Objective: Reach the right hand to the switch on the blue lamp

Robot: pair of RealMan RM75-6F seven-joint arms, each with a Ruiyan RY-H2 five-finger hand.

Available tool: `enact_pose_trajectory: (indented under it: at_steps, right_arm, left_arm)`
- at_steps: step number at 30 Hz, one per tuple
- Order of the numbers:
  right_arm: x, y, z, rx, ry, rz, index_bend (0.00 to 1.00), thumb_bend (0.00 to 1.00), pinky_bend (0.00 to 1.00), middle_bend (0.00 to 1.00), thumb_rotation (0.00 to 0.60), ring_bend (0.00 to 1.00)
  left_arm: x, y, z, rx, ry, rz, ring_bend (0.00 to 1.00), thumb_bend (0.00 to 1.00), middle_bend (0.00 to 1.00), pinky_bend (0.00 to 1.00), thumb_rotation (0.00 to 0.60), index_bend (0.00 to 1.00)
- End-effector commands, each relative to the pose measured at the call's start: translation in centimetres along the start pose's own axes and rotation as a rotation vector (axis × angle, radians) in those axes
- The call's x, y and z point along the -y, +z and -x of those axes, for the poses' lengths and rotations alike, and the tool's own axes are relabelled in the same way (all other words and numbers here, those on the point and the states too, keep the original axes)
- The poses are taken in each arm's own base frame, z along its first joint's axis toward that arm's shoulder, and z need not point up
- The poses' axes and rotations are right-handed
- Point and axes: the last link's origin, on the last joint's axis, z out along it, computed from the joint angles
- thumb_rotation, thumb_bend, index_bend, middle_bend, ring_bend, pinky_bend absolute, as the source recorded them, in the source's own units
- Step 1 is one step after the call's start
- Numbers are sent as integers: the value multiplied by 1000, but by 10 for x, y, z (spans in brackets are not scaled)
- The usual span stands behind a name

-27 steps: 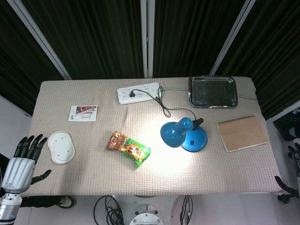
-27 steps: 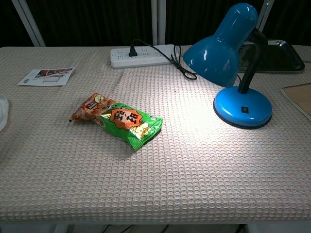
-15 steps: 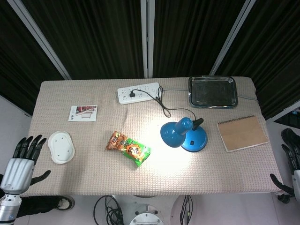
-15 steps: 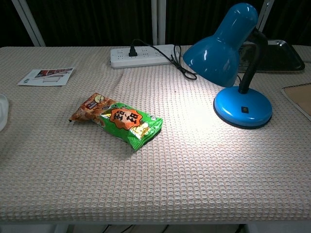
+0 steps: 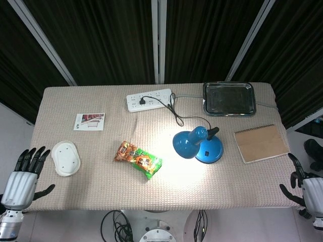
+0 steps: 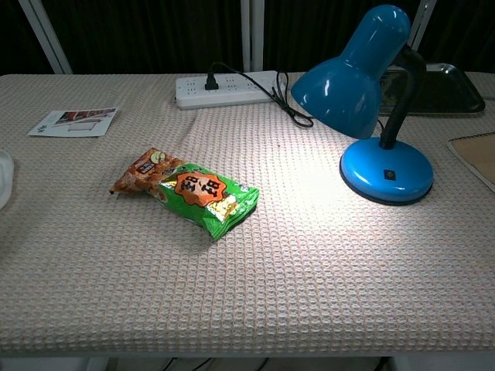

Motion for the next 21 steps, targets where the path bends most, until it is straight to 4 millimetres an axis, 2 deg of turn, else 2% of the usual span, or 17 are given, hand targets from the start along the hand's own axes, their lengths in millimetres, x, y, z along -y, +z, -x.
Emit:
enact_pose_trajectory:
  at_steps: [1,3,5,7,9,14,21]
  right_arm:
    - [19,14,8,47,-39,-65,0,286,943,939,600,902]
    - [29,21,12,80,-59,-106,0,473,943,931,600,902]
    - [38,28,18,120,-69,-148,0,714,938,909,600,896]
    - [48,38,26,166,-72,-181,0,845,933,898,600,888]
    - [57,49,37,212,-82,-199,0,872,932,896,600,886]
    - [79,75,65,316,-103,-225,0,867,932,896,600,886]
    - [104,98,90,408,-123,-244,0,868,932,896,600,886]
  left_arm:
    - [0,-1,-1,0,2,-1,0,0,0,0,600,4]
    - [0,-2,-1,0,0,-2,0,0,0,0,600,4]
    - [-1,-2,-1,0,-2,-2,0,0,0,0,600,4]
    - [-1,-2,-1,-1,-4,-1,0,0,0,0,600,4]
    - [-2,-3,-1,-2,-4,1,0,0,0,0,600,4]
    - [-1,-4,-1,3,-2,1,0,0,0,0,600,4]
    - [-2,-6,-3,1,0,-2,0,0,0,0,600,4]
